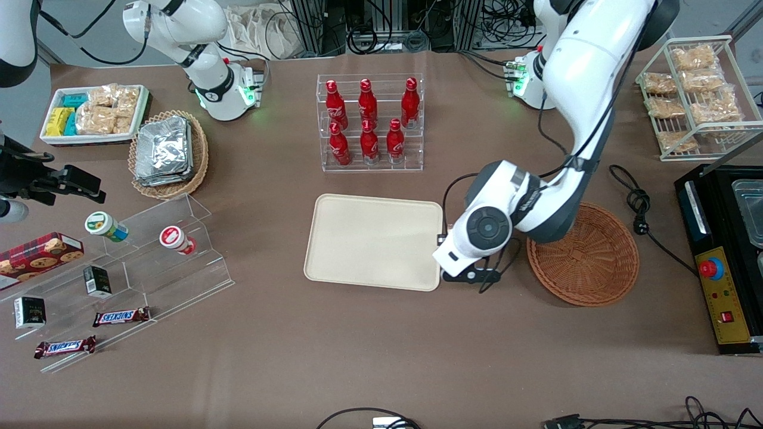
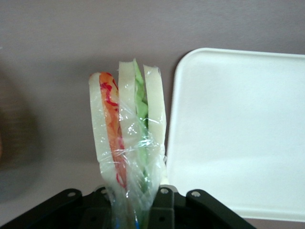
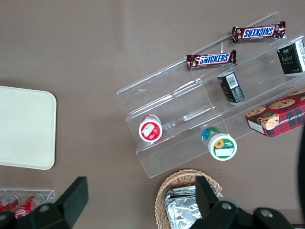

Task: Place sandwich from basket to tray
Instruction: 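Carry the held sandwich with the left gripper over the cream tray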

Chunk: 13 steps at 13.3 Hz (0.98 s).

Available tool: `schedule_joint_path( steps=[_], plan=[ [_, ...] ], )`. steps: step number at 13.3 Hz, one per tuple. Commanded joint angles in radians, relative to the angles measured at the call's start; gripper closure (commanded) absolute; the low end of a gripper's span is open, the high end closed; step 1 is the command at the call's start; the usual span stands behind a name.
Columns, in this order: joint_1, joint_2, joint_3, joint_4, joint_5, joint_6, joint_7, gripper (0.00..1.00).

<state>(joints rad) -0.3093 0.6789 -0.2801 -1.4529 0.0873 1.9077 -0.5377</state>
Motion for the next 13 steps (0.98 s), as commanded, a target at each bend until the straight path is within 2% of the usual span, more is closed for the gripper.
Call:
schedule_joint_path(
  steps=[1,7,11,12,13],
  plan=[
    [-0.031,0.048,0.007,0.048,0.003,0.036,-0.013,0.91],
    [-0.117,0.111,0.007,0.045,0.0,0.154,-0.016,0.89],
    [-0.119,0.129,0.007,0.04,-0.001,0.16,-0.067,0.87],
    [-0.12,0.131,0.007,0.037,-0.003,0.16,-0.07,0.82],
    [-0.12,0.131,0.007,0.037,-0.003,0.159,-0.07,0.46]
  ],
)
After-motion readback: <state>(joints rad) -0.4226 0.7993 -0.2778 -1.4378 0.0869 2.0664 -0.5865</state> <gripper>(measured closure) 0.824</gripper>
